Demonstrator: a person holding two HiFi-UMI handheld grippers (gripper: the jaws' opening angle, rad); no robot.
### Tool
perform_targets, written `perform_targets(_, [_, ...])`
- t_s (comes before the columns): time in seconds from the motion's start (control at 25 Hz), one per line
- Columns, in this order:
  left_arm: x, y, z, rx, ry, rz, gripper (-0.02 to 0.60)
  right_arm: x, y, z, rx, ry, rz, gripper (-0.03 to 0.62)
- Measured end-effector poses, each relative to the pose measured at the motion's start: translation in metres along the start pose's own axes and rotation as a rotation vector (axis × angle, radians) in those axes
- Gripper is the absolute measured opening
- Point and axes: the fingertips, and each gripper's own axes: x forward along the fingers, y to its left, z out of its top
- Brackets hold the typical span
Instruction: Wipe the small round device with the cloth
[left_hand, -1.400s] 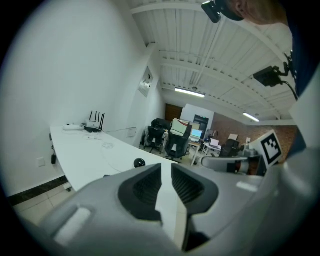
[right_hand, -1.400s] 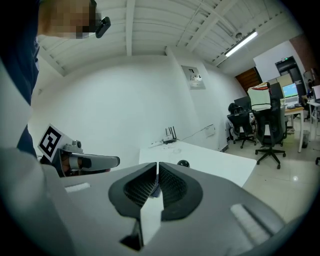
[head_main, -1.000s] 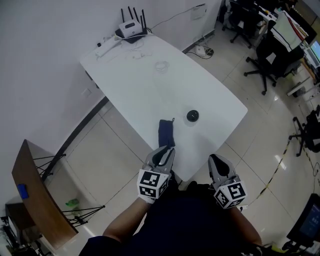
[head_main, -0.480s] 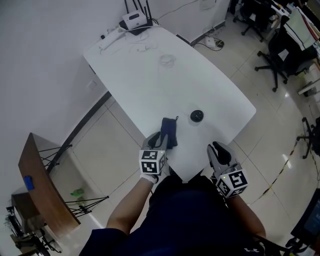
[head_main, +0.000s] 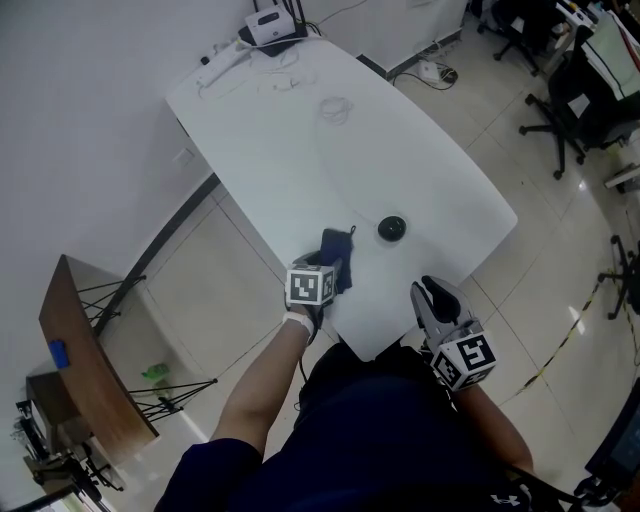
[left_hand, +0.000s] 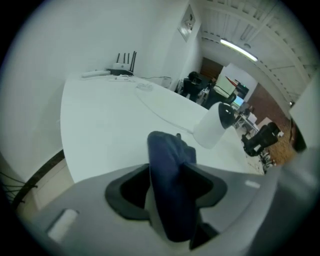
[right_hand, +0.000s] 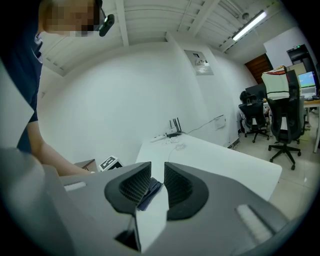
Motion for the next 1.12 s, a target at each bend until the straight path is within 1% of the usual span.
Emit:
perform_targets(0.12, [0.008,-0.009,-0.002,0.067,0.017,-0.001,0.156,0.000,-0.002,-0.003,0.012,0.008,-0.002,0.087])
perform_targets(0.24, [0.001,-0.014,0.004,0.095,0.001,0.020,0.101,0.002,-0.003,-0.006,0.025,0.018,0.004,0.086])
perform_targets(0.28, [-0.002,-0.016,0.006,0.093,-0.012,0.017,0.087,0.003,-0.003,-0.007,0.030,0.020,0.006,0.086])
perform_targets(0.4, [-0.011,-0.021,0.011,0.068,-0.062,-0.010,0.078,0.006,-0.003,-0.008,0.037,0.022,0.013,0.086])
perform_targets(0.52, [-0.030,-0.035,0.026,0.042,-0.136,-0.066,0.077,0.011,-0.005,-0.009,0.062,0.030,0.024,0.086])
perform_targets(0.6, [-0.047,-0.052,0.041,0.026,-0.199,-0.137,0.077,0.016,-0.006,-0.012,0.114,0.045,0.049,0.086])
perform_targets(0.68, [-0.069,-0.075,0.060,0.009,-0.272,-0.244,0.077,0.022,-0.006,-0.015,0.197,0.065,0.103,0.100])
perform_targets(0.72, [-0.082,-0.088,0.070,0.002,-0.310,-0.311,0.078,0.025,-0.005,-0.015,0.250,0.071,0.143,0.115])
perform_targets(0.8, [-0.109,-0.115,0.089,-0.012,-0.379,-0.459,0.078,0.030,0.001,-0.011,0.372,0.066,0.252,0.150])
perform_targets(0.88, [-0.136,-0.140,0.105,-0.027,-0.438,-0.604,0.078,0.031,0.008,0.000,0.491,0.035,0.367,0.225])
perform_targets(0.92, [-0.148,-0.150,0.112,-0.032,-0.460,-0.668,0.078,0.030,0.011,0.008,0.534,0.018,0.414,0.268])
perform_targets(0.96, [-0.158,-0.159,0.118,-0.036,-0.476,-0.724,0.078,0.030,0.014,0.015,0.563,0.003,0.454,0.297])
perform_targets(1.04, [-0.172,-0.172,0.125,-0.036,-0.490,-0.809,0.078,0.030,0.020,0.029,0.593,-0.024,0.525,0.314])
perform_targets(1.12, [-0.175,-0.181,0.126,-0.031,-0.481,-0.850,0.078,0.030,0.025,0.038,0.616,-0.042,0.584,0.316])
